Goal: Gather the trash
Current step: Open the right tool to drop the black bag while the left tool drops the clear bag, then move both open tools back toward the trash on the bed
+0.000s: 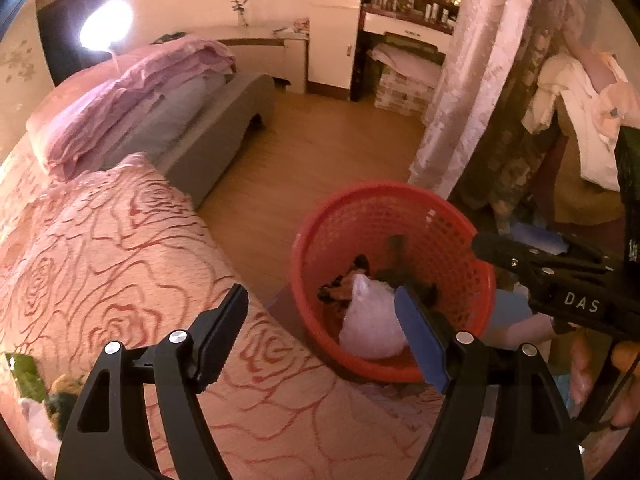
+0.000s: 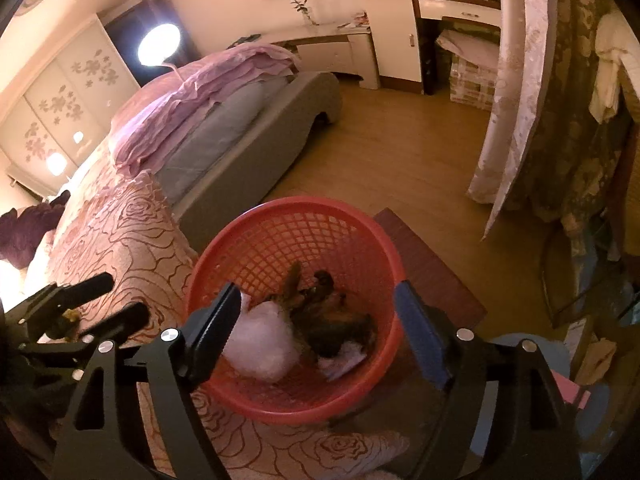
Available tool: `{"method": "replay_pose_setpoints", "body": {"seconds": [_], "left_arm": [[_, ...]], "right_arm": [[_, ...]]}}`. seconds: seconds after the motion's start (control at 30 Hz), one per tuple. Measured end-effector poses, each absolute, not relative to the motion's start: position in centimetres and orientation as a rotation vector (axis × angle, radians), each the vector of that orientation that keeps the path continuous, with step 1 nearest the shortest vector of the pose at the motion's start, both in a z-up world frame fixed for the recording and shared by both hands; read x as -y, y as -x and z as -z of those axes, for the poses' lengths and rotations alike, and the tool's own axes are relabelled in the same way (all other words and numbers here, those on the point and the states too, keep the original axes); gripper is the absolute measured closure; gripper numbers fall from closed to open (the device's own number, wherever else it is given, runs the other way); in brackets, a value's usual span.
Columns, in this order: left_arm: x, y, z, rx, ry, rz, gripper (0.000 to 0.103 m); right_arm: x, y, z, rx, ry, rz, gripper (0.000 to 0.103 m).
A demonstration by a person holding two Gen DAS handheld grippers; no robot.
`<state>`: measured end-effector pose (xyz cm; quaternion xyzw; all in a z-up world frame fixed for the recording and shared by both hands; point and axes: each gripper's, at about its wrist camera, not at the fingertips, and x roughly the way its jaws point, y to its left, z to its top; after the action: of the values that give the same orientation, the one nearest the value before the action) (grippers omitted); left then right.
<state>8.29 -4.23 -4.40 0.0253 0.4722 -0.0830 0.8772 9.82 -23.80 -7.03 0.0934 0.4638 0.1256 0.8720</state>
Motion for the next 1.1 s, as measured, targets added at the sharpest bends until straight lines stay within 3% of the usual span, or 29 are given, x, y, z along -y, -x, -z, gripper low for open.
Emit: {"method": "replay_pose_setpoints", "body": {"seconds": [0.6,1.1], "left_arm": [[-1.2,-3.5,1.4,-0.893,0.031,0.067,0.025],[-8.9,2.0,-0.4,-0.84,0.096,-0.1,0.025]], "right_arm": [[21.5,-7.4,4.6,-0.889,-0.161,-0.303,0.026],[12.3,-4.8,3.7,-0.893,-0.042,-0.514,0.026]]}}
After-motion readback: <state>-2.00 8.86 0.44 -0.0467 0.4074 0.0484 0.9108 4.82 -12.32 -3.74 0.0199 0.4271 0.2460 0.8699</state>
